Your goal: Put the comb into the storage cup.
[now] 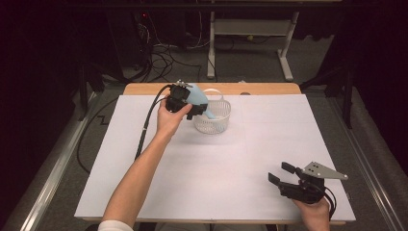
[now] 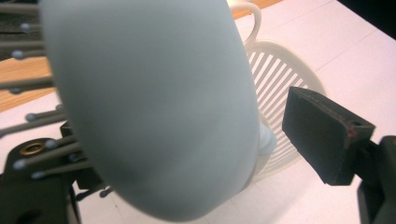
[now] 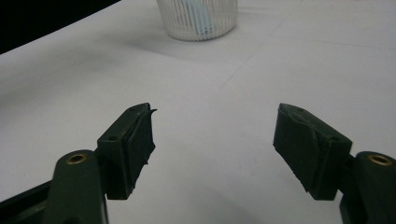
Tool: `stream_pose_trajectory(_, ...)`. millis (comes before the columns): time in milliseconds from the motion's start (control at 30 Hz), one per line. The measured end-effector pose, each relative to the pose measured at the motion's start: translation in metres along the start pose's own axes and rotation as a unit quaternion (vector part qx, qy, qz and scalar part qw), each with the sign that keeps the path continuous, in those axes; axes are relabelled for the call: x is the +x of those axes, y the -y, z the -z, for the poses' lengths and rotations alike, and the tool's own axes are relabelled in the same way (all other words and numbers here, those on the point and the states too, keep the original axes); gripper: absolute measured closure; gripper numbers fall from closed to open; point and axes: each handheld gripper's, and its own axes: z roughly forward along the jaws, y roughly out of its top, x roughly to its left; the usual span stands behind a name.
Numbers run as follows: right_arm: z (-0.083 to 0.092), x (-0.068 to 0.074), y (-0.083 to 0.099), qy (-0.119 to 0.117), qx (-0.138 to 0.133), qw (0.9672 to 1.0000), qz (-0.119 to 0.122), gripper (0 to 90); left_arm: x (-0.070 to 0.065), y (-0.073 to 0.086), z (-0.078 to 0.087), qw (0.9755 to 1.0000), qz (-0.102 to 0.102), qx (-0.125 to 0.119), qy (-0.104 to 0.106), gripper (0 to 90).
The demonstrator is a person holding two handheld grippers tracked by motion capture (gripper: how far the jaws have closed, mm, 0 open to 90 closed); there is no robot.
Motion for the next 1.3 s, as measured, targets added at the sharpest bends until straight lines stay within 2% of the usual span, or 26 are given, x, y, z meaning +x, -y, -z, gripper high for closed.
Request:
stream_pose_trajectory(233, 0.000, 0.000, 0.000, 0.000, 0.001, 1.0000, 0.000, 29.1, -0.002, -0.001, 0.006, 0.9999, -0.004, -0.010, -0.006, 16.0)
stream_pose_trajectory(400, 0.000, 0.000, 0.000, 0.000, 0.000, 1.0000, 0.000, 29.1, -0.002, -0.001, 0.008, 0.9999, -0.009, -0.011, -0.004, 16.0)
stream_pose_trajectory(533, 0.000, 0.000, 0.000, 0.000, 0.000, 1.0000, 0.000, 29.2, -0.001, 0.001, 0.009, 0.9998, -0.003, -0.018, 0.005, 16.0)
stream_pose_trajectory(700, 0.000, 0.000, 0.000, 0.000, 0.001, 1.0000, 0.001, 29.1, 0.002, 0.006, 0.009, 0.9998, 0.001, -0.019, 0.005, 15.3)
stream_pose_trajectory(1167, 0.000, 0.000, 0.000, 0.000, 0.000, 1.0000, 0.000, 29.1, 0.005, 0.012, 0.015, 0.9998, -0.007, -0.015, 0.005, 15.3)
stream_pose_trajectory(1300, 0.000, 0.000, 0.000, 0.000, 0.000, 1.0000, 0.000, 29.1, 0.007, 0.016, 0.016, 0.9998, -0.001, -0.017, 0.005, 15.3)
